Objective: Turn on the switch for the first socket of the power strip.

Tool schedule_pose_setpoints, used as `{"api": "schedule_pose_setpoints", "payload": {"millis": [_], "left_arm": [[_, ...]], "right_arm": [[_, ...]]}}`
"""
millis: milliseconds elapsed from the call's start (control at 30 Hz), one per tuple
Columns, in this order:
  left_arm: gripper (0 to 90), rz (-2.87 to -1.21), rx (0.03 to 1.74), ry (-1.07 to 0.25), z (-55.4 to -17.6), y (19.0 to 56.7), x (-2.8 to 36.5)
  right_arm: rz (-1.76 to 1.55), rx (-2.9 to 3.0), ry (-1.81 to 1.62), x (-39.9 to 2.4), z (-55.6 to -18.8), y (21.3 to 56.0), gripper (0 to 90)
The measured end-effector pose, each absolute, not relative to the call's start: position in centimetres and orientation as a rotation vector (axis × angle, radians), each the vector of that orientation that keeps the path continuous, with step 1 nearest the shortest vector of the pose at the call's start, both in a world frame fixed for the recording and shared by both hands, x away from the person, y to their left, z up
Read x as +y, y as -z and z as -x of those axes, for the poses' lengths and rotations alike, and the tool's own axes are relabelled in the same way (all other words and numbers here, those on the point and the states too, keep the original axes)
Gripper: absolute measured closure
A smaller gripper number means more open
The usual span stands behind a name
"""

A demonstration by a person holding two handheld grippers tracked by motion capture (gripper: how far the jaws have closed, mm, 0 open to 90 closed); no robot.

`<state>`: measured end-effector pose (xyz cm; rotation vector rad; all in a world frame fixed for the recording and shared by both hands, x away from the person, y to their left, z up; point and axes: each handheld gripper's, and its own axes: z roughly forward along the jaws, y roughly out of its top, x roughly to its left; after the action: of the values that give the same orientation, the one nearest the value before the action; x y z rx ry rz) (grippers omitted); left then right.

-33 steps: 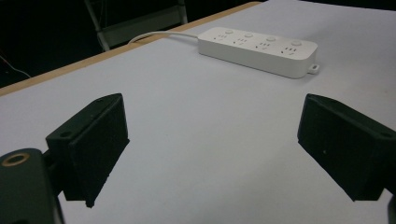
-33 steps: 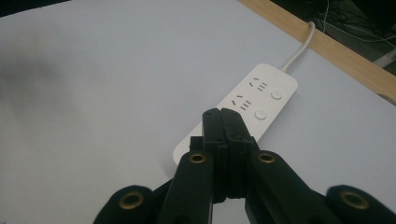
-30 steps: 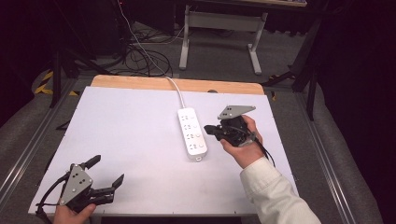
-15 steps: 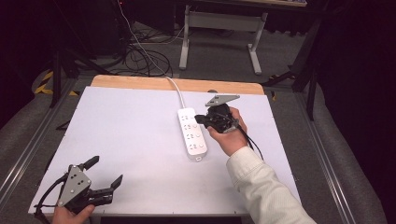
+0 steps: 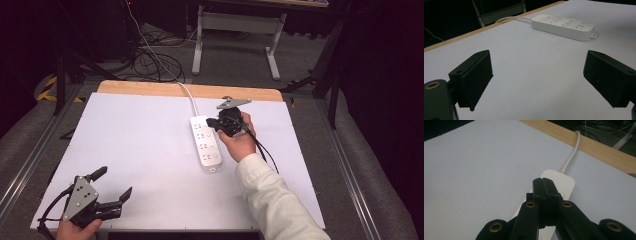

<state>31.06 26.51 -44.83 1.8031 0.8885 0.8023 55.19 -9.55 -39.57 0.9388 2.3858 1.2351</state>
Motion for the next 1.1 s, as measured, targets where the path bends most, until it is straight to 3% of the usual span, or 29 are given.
{"api": "schedule_pose_setpoints", "payload": {"millis": [1100], "left_arm": [[9.3,-1.8,0.89,-0.795,-31.0,44.9,26.6]], "right_arm": [[-0.891,2.339,-1.216,-8.1,-59.9,44.9,90.0]]}}
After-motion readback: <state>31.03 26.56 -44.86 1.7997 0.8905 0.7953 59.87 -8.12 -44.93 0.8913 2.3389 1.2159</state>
